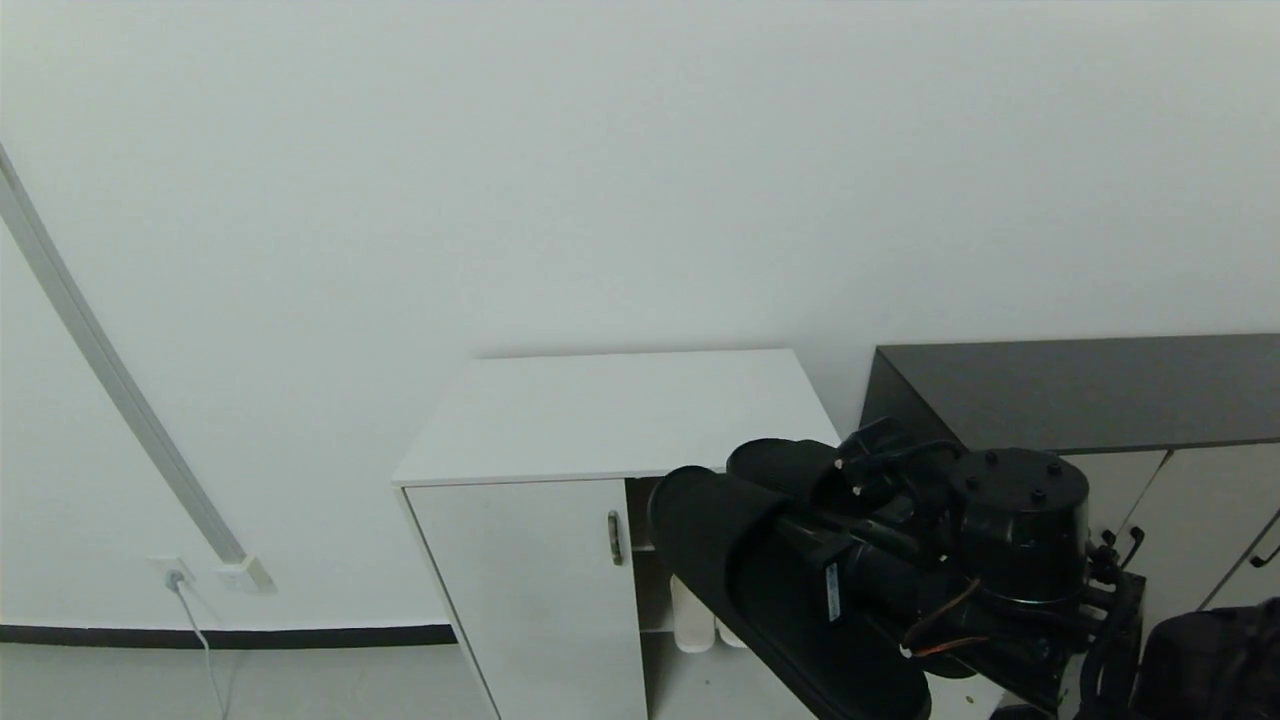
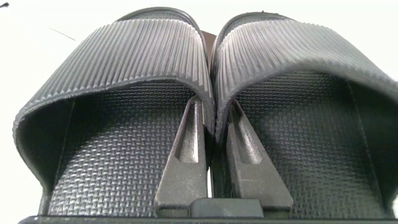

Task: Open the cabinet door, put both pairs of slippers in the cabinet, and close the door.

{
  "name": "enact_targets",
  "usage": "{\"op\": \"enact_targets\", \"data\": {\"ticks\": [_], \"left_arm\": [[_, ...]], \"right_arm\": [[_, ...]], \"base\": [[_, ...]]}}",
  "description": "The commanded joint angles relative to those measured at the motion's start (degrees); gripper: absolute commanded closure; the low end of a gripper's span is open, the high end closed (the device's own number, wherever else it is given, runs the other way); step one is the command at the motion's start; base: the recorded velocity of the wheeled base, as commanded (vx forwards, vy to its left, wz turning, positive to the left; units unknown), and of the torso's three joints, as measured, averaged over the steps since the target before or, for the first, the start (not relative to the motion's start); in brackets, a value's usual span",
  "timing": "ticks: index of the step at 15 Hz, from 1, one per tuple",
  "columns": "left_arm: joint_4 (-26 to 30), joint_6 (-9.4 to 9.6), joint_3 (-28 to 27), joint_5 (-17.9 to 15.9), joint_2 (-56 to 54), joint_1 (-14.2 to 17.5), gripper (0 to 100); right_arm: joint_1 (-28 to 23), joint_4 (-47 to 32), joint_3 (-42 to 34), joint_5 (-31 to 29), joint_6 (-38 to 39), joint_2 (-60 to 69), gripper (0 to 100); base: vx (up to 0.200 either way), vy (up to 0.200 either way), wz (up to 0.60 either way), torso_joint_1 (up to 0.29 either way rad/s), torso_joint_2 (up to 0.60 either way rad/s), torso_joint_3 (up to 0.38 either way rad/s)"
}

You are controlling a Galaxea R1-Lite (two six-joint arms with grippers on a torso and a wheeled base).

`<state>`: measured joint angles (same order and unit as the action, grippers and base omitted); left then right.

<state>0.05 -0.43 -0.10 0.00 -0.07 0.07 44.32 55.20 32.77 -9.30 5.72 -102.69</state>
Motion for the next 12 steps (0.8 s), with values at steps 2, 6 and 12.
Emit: {"op": "enact_targets", "data": {"ticks": [2,6,12], "left_arm": [[0.0,-0.01,0.0,0.0,0.1,0.0,100],[0.0,-0.01,0.0,0.0,0.1,-0.1,100],[0.0,-0.10,0.0,0.0,0.1,0.0,100]], "right_arm": [[0.1,0.0,0.0,0.0,0.0,-0.1,100],[0.4,0.1,-0.3,0.2,0.0,-0.4,100],[0.9,2.1,-1.0,0.1,0.0,-0.9,100]], "base": [[0.000,0.000,0.00,0.000,0.00,0.000],[0.000,0.000,0.00,-0.031,0.07,0.036],[0.000,0.000,0.00,-0.155,0.35,0.190]]}}
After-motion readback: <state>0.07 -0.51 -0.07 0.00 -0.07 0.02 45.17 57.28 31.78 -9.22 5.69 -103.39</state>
